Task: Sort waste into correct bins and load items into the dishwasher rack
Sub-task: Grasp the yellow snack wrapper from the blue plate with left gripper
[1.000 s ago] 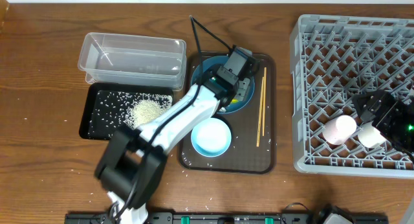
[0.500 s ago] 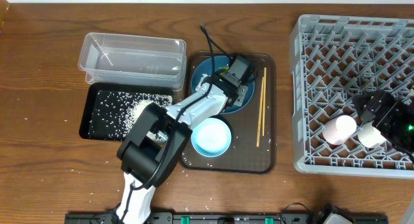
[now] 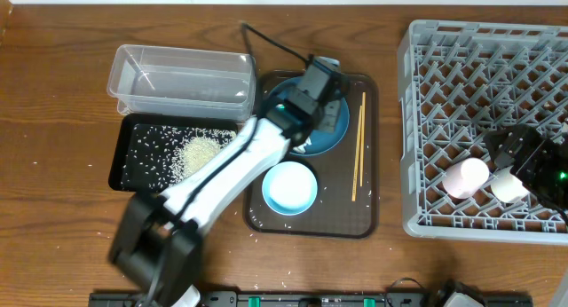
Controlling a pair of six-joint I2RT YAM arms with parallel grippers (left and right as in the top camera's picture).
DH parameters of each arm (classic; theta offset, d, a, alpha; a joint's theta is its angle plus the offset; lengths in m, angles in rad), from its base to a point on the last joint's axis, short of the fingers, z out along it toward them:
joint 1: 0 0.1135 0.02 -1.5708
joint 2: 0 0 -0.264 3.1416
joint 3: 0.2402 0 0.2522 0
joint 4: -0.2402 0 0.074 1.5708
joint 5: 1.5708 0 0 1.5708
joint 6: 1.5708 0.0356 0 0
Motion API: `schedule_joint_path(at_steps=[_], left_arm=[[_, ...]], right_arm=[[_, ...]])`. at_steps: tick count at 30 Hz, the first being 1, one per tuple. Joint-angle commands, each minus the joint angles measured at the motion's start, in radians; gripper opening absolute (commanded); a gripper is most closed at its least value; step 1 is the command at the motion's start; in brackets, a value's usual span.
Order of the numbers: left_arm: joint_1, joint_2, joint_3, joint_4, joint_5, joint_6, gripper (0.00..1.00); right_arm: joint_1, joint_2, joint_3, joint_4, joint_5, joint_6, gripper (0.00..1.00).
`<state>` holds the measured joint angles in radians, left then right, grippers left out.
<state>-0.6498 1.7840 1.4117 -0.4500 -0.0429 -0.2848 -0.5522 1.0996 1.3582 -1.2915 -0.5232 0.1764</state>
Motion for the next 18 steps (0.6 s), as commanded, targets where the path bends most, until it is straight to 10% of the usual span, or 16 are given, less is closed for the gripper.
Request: schedule_joint_path(at_steps=[1,18], left_arm=[[0.062,-0.063,0.004,-0.164,-0.159,-0.066,0.06],[0.322,-0.071,-0.03,-0.411,-0.09,-0.27,0.06]], right_arm=[[0.006,0.0,0.002,-0.003,-0.004,0.01,0.92],[0.006,0.0,0.002,-0.005,0.0,0.01,0.92]])
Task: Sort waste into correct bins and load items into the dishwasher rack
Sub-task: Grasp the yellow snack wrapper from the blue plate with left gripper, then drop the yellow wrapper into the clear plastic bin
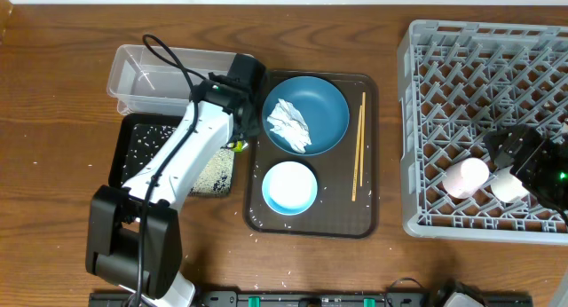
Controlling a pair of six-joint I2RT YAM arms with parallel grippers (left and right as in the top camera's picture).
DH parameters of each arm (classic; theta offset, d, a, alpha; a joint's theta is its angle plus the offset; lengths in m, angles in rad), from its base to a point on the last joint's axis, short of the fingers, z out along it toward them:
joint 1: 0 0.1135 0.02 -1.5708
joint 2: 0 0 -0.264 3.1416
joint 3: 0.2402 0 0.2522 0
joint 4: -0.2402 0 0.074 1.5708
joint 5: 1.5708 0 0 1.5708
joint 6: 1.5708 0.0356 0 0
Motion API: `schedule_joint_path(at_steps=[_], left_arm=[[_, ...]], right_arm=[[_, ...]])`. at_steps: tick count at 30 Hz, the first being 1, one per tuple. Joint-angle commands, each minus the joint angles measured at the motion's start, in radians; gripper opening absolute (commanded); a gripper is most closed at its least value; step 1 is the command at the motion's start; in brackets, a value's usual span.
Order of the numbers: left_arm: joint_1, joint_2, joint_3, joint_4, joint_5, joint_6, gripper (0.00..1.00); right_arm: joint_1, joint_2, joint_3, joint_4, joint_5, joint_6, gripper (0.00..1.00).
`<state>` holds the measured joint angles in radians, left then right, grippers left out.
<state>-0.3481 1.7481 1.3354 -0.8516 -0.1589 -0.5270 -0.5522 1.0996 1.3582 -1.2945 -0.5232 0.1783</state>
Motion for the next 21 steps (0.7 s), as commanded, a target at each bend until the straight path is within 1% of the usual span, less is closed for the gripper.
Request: schedule_joint_path(at_steps=[1,4,7,11,13,14,15,16,18,19,21], left_arm=[[0.026,-0.05,0.063,-0.007,0.034,-0.028,0.06],[0.049,-0.097,0.109,0.034,0.037,-0.029,0.06],[0.083,-0.104,0.125,0.12,0.04,-0.029,0.06],[0.126,-0.052,0.122,0.28,0.04,-0.022,0.06],[0.143,-0.005,0.122,0.356,0.04,-0.006,0.08],[0.15,0.024,0.122,0.39,0.045,-0.006,0.11],[0.154,0.049,0.122,0.41,0.048,-0.006,0.17],[0.156,0.074,0.122,0.425,0.055,-0.006,0.31],[0.156,0.1,0.122,0.446,0.08,0.014,0.4],[0.155,0.102,0.122,0.455,0.105,0.042,0.51],[0.145,0.086,0.131,0.452,0.145,0.077,0.6]], right_arm=[[0.006,0.0,0.002,0.0,0.0,0.008,0.92],[0.006,0.0,0.002,0.003,0.001,0.008,0.92],[0.006,0.0,0.002,0.005,0.004,0.008,0.92],[0.006,0.0,0.002,0.004,0.004,0.008,0.92],[0.006,0.0,0.002,0.004,0.004,0.008,0.92],[0.006,0.0,0.002,0.003,0.004,0.008,0.92],[0.006,0.0,0.002,0.002,0.004,0.008,0.93],[0.006,0.0,0.002,0.0,0.004,0.008,0.93],[0.006,0.0,0.002,0.0,0.004,0.007,0.93],[0.006,0.0,0.002,-0.001,0.004,0.007,0.92],[0.006,0.0,0.002,-0.001,0.004,0.008,0.93]])
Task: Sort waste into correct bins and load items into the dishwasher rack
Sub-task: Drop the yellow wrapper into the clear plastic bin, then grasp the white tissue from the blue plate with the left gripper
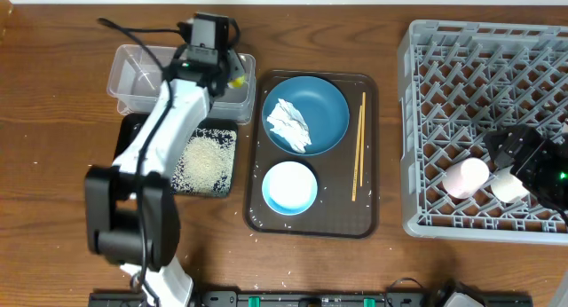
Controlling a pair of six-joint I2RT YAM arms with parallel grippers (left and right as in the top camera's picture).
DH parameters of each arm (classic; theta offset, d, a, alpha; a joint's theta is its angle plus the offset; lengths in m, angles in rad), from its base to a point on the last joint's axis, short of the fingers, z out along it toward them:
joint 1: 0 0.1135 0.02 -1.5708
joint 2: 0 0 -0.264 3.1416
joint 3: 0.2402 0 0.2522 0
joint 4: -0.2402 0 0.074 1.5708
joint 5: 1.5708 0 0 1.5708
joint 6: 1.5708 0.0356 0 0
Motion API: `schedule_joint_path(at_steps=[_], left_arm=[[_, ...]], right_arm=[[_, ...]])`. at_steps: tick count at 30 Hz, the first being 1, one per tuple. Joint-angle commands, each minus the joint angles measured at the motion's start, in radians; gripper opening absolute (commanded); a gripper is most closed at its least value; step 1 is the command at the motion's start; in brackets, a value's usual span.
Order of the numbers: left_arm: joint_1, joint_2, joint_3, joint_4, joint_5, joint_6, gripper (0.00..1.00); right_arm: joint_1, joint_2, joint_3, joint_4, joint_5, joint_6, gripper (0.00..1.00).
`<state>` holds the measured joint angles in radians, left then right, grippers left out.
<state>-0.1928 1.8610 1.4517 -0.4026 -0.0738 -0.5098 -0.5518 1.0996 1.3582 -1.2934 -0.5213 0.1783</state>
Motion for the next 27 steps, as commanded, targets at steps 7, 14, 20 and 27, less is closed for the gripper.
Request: schedule_joint_path(at_steps=[7,14,20,27], left_arm=[[-0.162,-0.091,0.019,-0.074,0.096,0.161,0.63],[-0.351,0.035,-0.008,-0.116,-0.142,0.232,0.63],[-0.367,0.168,-0.008,-0.109,-0.152,0.232,0.63],[-0.368,0.234,-0.008,-0.11,-0.019,0.232,0.46]], right_arm=[[0.006,0.005,0.002,0.003,0.011,0.008,0.93],[0.006,0.039,0.002,-0.005,0.02,0.008,0.92],[0.006,0.046,0.002,-0.009,0.016,0.008,0.91],[0.006,0.046,0.002,-0.009,0.016,0.008,0.91]])
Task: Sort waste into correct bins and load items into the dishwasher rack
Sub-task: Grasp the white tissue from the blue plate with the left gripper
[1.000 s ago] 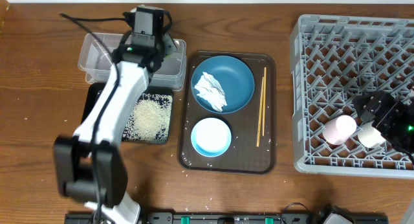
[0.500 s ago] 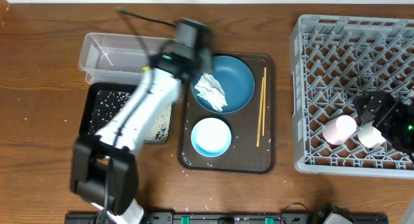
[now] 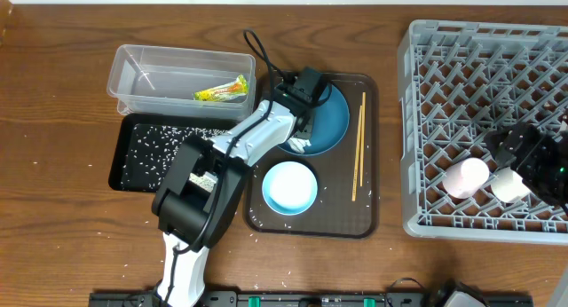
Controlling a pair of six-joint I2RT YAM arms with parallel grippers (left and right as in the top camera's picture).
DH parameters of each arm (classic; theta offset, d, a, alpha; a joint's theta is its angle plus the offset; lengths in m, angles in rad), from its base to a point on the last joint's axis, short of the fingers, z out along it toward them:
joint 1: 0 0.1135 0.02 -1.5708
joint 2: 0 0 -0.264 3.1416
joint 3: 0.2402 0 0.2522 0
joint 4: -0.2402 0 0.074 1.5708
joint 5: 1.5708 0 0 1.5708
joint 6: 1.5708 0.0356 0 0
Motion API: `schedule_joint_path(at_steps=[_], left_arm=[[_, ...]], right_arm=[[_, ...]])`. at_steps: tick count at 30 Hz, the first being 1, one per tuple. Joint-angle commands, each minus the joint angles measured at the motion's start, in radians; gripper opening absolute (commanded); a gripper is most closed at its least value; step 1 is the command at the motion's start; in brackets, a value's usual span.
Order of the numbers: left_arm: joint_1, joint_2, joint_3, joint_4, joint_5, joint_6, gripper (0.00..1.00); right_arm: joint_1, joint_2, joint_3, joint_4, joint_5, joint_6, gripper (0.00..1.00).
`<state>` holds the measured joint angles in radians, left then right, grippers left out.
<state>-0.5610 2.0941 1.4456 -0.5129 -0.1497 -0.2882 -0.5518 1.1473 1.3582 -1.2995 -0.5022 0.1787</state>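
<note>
A yellow-green wrapper [image 3: 222, 92] lies in the clear plastic bin [image 3: 133, 76]. My left gripper [image 3: 302, 121] hangs over the blue plate [image 3: 333, 121] on the brown tray [image 3: 368, 209]. It covers most of the crumpled white tissue [image 3: 298, 146], and its fingers are hidden under the wrist. On the same tray are a white bowl [image 3: 290, 186] and a pair of chopsticks [image 3: 358, 147]. My right gripper [image 3: 510, 152] rests inside the grey dishwasher rack [image 3: 417, 121], next to a pink cup [image 3: 467, 177] and a white cup [image 3: 509, 185].
A black tray [image 3: 133, 156] with scattered rice sits in front of the clear bin. Loose grains dot the wooden table around it. The left arm's cable loops above the plate.
My left gripper was over the clear bin with the yellow-green wrapper at its fingers. The wrapper now lies in the bin and the gripper is over the blue plate. The right arm is unmoved.
My left gripper was first over the blue plate. Then it was beside the black rice tray with something yellow-green at its tip, then over the clear bin. Now the wrapper rests in the bin and the gripper is back over the plate.
</note>
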Motion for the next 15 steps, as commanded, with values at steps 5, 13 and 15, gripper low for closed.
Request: schedule_joint_path(at_steps=[5,13,15], left_arm=[[0.0,-0.045,0.035,-0.011,0.128,0.011,0.08],[0.04,-0.311,0.109,-0.051,0.013,0.031,0.06],[0.077,-0.341,0.109,-0.055,-0.053,0.034,0.06]], right_arm=[[0.006,-0.002,0.002,-0.003,-0.003,0.008,0.9],[0.006,-0.002,0.002,-0.014,-0.003,0.008,0.89],[0.006,-0.002,0.002,-0.014,-0.003,0.008,0.9]])
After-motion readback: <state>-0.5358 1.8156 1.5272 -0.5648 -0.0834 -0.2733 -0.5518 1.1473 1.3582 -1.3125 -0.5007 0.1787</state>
